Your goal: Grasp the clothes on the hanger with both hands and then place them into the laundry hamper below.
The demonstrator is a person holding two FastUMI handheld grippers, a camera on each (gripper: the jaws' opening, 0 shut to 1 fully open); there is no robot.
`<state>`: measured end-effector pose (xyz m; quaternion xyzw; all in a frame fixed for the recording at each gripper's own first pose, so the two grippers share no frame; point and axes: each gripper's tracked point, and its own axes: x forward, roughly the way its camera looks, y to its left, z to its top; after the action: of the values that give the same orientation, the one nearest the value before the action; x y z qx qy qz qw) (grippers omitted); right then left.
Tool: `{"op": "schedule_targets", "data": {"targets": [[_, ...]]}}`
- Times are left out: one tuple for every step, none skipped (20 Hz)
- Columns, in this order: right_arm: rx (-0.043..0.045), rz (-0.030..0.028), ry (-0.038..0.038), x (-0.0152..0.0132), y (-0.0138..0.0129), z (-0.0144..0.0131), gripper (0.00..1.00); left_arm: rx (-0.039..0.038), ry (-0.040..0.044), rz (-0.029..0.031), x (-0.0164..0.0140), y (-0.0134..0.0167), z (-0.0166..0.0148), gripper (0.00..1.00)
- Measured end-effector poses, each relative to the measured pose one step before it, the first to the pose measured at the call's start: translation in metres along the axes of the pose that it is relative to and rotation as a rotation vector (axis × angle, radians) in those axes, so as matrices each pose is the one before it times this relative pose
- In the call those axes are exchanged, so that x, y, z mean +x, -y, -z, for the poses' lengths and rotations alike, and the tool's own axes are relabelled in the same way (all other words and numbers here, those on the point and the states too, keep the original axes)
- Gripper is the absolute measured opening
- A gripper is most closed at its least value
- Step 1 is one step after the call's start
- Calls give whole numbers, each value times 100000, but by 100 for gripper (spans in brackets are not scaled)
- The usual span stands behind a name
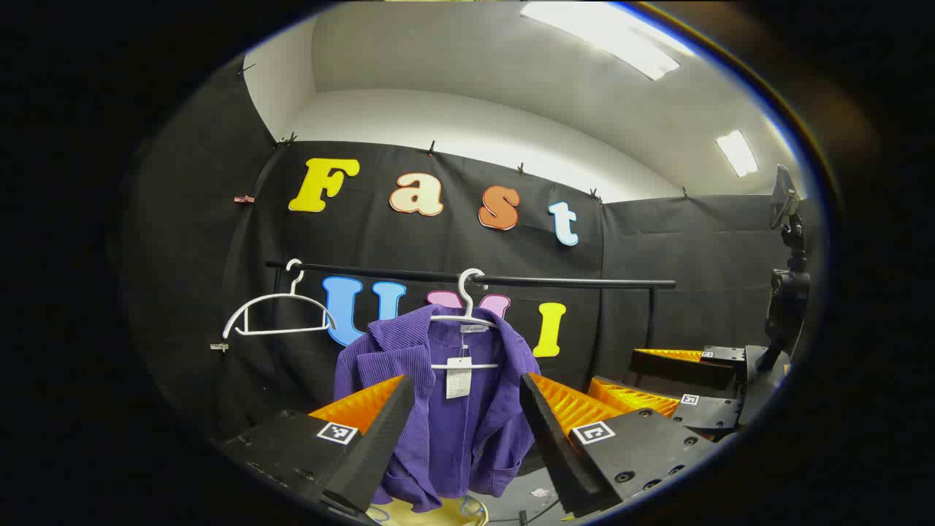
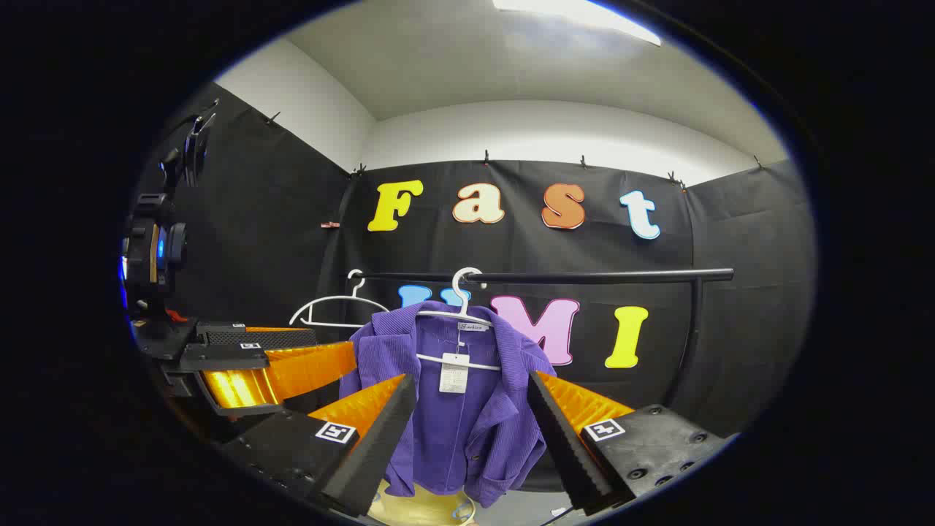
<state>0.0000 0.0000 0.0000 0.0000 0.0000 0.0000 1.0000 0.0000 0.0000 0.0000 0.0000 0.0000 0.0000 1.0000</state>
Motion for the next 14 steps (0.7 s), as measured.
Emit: {"op": "schedule_targets", "data": {"targets": [[-111,53,219,-58,-7,-99,97,72,-5,145,-26,29,-5,91],[-49,-22,198,-33,22,-71,97,-49,-26,83,-1,-9,-22,91],[9,37,75,5,29,-42,97,-79,77,54,29,-17,70,91],[-22,-61,7,-12,-54,49,97,-64,14,75,78,-15,-12,91],[-113,127,-51,-9,49,-8,97,-20,125,64,45,6,35,91],[-61,49,-27,28,10,26,97,29,86,79,-19,8,-47,91],[39,23,64,2,-24,-9,97,48,205,-48,7,11,-3,91],[25,-18,33,-30,-32,-30,97,20,150,31,28,-65,-88,91],[-119,9,66,32,-69,-65,97,-31,-54,31,-51,6,105,91],[-204,101,3,-9,31,43,97,69,60,-9,-1,-56,-21,91],[-179,-34,-22,22,-3,-12,97,27,34,-144,-42,-51,-35,91],[-12,-8,-152,1,-45,83,97,-39,143,-127,-43,-73,-116,91],[88,-117,-136,47,-29,8,97,-55,54,-52,-49,-39,42,91],[21,70,-62,-35,-47,-57,97,-12,-70,-54,-43,-39,-69,91]]}}
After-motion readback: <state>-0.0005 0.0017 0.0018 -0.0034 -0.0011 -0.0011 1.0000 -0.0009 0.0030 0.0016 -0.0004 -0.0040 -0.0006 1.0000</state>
